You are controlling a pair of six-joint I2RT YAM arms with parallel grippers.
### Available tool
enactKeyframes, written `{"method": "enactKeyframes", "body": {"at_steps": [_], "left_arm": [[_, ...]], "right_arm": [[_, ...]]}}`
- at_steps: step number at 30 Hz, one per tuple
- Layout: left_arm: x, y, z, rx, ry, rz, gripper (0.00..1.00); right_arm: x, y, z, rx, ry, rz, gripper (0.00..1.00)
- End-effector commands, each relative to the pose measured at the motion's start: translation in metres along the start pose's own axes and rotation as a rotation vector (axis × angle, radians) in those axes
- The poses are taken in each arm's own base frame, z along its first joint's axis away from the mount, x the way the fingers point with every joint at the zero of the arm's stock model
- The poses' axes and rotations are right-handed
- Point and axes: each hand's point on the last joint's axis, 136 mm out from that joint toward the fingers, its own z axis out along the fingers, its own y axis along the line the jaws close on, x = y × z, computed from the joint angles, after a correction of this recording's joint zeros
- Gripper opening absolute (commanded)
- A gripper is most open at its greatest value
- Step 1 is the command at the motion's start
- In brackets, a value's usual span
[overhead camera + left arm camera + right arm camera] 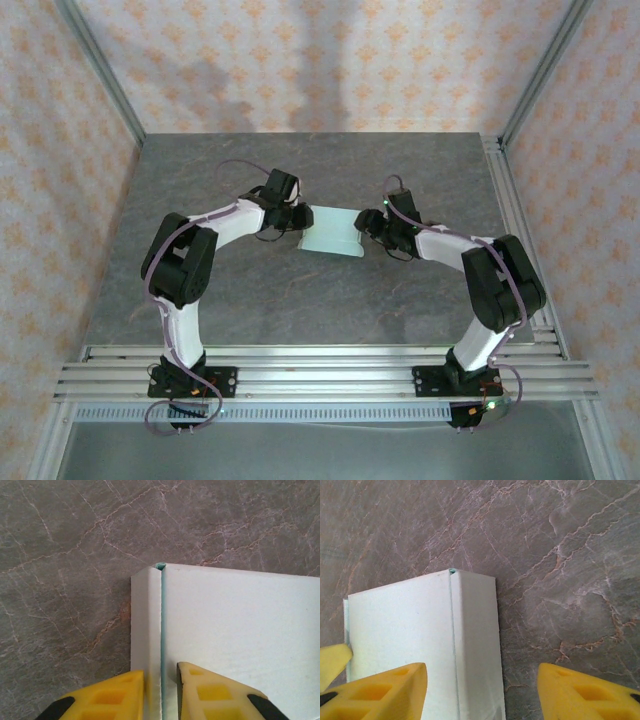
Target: Fold the paper box
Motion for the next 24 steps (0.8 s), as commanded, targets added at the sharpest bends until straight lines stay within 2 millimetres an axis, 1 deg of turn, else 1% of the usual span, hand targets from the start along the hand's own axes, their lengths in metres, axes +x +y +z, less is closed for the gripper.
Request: {"method": "enactKeyframes", "body": {"at_steps": [1, 8, 13, 18, 24], "left_arm": [[0.003, 0.010, 0.004, -0.013, 0.025, -0.005, 0.17], [0.005, 0.017, 0.008, 0.058, 0.063, -0.033, 0.10], [0.004, 0.021, 0.011, 0.168, 0.085, -0.099, 0.10], [0.003, 0.025, 0.010, 0.197, 0.100, -0.106, 0.10], [0.002, 0.023, 0.010, 0.203, 0.102, -0.102, 0.10]], "right_arm": [[-0.012, 0.012, -0.004, -0.026, -0.025, -0.026, 0.60], [-0.015, 0.017, -0.006, -0.042, -0.033, -0.034, 0.60], [-0.019, 0.023, -0.008, -0.076, -0.051, -0.032, 0.62], [-0.021, 0.039, -0.007, -0.157, -0.042, -0.019, 0.70], [-0.023, 0.064, -0.005, -0.296, -0.012, 0.019, 0.72]]}}
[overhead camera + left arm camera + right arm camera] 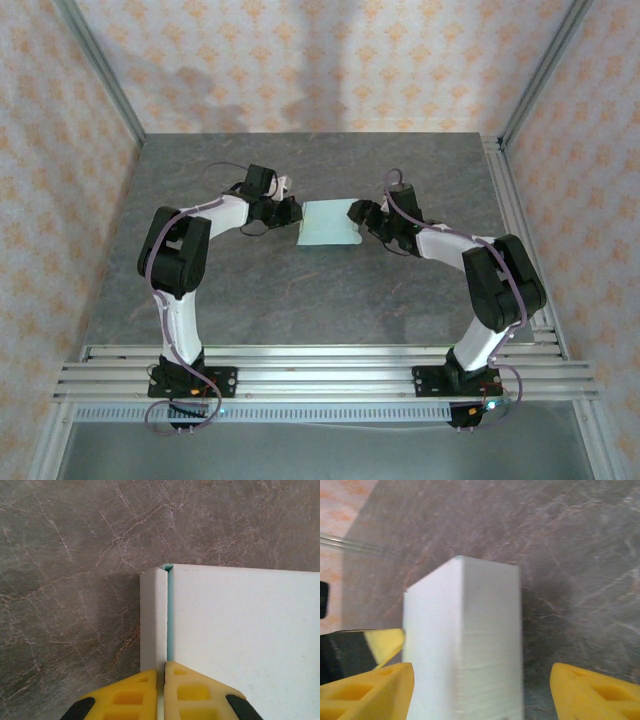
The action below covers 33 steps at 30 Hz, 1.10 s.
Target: Fold the paper box
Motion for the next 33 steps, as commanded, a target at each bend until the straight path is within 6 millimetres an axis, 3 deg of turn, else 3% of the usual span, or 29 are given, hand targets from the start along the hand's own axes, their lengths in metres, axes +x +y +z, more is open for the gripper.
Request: {"method": "enactKeyframes", "body": {"at_steps": [1, 5, 12, 20, 26, 33], "left_arm": [[0.014, 0.010, 0.008, -0.008, 0.049, -0.019, 0.10], [0.016, 0.014, 0.010, -0.016, 0.055, -0.028, 0.10], [0.017, 0.019, 0.010, -0.022, 0.054, -0.044, 0.08], [0.017, 0.022, 0.010, -0.032, 0.057, -0.051, 0.05], [0.018, 0.027, 0.008, -0.039, 0.056, -0.061, 0.05], [0.018, 0.027, 0.008, -0.032, 0.055, -0.068, 0.06]], "right_arm": [[-0.014, 0.032, 0.004, -0.145, -0.008, 0.021, 0.72], [-0.019, 0.038, 0.004, -0.211, -0.002, 0.078, 0.70], [-0.023, 0.008, -0.004, -0.041, -0.048, 0.054, 0.71], [-0.018, 0.016, 0.002, -0.096, -0.008, 0.087, 0.72], [-0.012, 0.009, 0.012, -0.082, 0.030, 0.094, 0.72], [-0.011, 0.029, 0.011, -0.178, 0.061, 0.109, 0.69]]}}
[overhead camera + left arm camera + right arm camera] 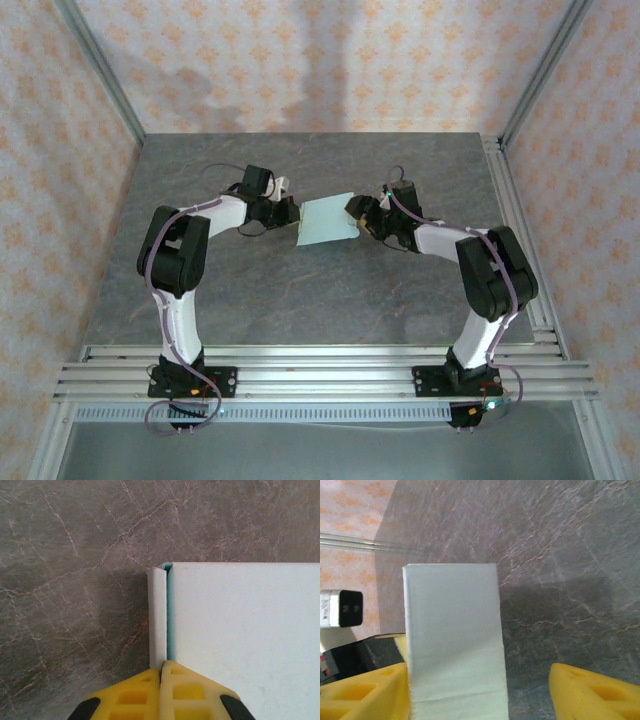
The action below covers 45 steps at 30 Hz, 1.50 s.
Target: Fold the paper box
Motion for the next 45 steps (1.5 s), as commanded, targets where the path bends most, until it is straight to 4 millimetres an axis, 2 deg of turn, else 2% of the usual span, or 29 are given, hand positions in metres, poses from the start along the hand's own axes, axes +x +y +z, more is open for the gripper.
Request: {"method": "enactKeyframes", "body": {"at_steps": [1, 5, 8, 11, 14, 17, 20, 21, 22, 23, 26, 27, 33, 36, 40, 45], "left_arm": [[0.017, 0.020, 0.009, -0.041, 0.048, -0.050, 0.06], [0.016, 0.020, 0.009, -0.041, 0.047, -0.051, 0.06], [0.015, 0.019, 0.009, -0.036, 0.041, -0.049, 0.06], [0.012, 0.015, 0.005, -0.027, 0.018, -0.040, 0.12], [0.005, 0.009, -0.007, -0.025, -0.041, -0.012, 0.32], [-0.005, -0.004, -0.027, -0.022, -0.125, 0.039, 0.54], [-0.013, -0.012, -0.046, -0.022, -0.212, 0.094, 0.66], [-0.014, -0.017, -0.052, -0.022, -0.244, 0.118, 0.72], [-0.016, -0.021, -0.059, -0.032, -0.279, 0.150, 0.74], [-0.017, -0.025, -0.064, -0.043, -0.310, 0.183, 0.82], [-0.010, -0.042, -0.079, -0.137, -0.385, 0.370, 0.86], [-0.007, -0.050, -0.083, -0.174, -0.410, 0.446, 0.94], [0.024, -0.103, -0.094, -0.275, -0.589, 0.855, 1.00], [0.039, -0.120, -0.090, -0.349, -0.622, 1.058, 1.00], [0.052, -0.131, -0.084, -0.477, -0.660, 1.262, 1.00], [0.051, -0.134, -0.082, -0.672, -0.722, 1.410, 1.00]], "right_arm": [[-0.007, 0.025, -0.002, -0.088, 0.003, -0.015, 0.66], [-0.009, 0.035, -0.005, -0.125, -0.003, -0.013, 0.54], [-0.010, 0.039, -0.006, -0.134, 0.001, -0.008, 0.48], [-0.011, 0.040, -0.007, -0.132, -0.005, -0.005, 0.44], [-0.012, 0.041, -0.010, -0.127, -0.015, -0.003, 0.42], [-0.015, 0.044, -0.015, -0.121, -0.032, -0.007, 0.40], [-0.016, 0.047, -0.018, -0.124, -0.034, -0.018, 0.40], [-0.016, 0.048, -0.020, -0.124, -0.033, -0.024, 0.40], [-0.016, 0.049, -0.021, -0.123, -0.034, -0.031, 0.40], [-0.016, 0.050, -0.023, -0.122, -0.035, -0.037, 0.40], [-0.016, 0.052, -0.029, -0.115, -0.039, -0.047, 0.40], [-0.016, 0.053, -0.032, -0.115, -0.042, -0.049, 0.40], [-0.019, 0.058, -0.050, -0.124, -0.053, -0.046, 0.38], [-0.018, 0.061, -0.061, -0.132, -0.056, -0.043, 0.38], [-0.017, 0.068, -0.076, -0.153, -0.055, -0.039, 0.38], [-0.010, 0.077, -0.090, -0.170, -0.035, -0.034, 0.37]]}}
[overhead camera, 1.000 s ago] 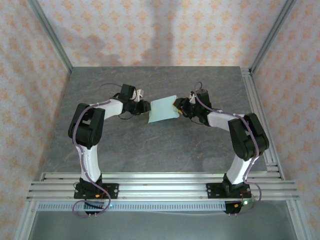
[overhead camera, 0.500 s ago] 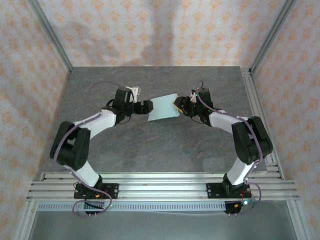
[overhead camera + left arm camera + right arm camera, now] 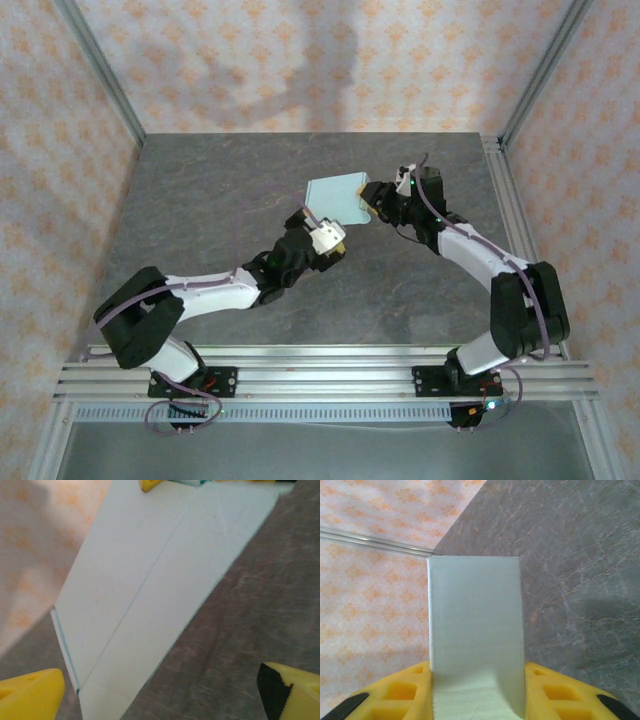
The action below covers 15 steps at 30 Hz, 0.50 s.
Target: Fold the paper box
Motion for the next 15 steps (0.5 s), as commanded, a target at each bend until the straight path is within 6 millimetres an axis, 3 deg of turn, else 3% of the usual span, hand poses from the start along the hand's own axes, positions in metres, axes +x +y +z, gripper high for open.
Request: {"method": "enactKeyframes", "body": {"at_steps": [1, 7, 15], "left_arm": [[-0.006, 0.026, -0.001, -0.221, -0.002, 0.195, 1.00], [-0.010, 0.040, -0.001, -0.374, -0.004, 0.276, 0.98], [-0.014, 0.049, 0.000, -0.444, 0.010, 0.297, 0.92]], "right_arm": [[0.008, 0.009, -0.013, -0.017, 0.029, 0.005, 0.37], [0.017, 0.022, -0.021, -0.076, 0.061, 0.038, 0.37], [0.025, 0.029, -0.026, -0.112, 0.102, 0.069, 0.36]]}}
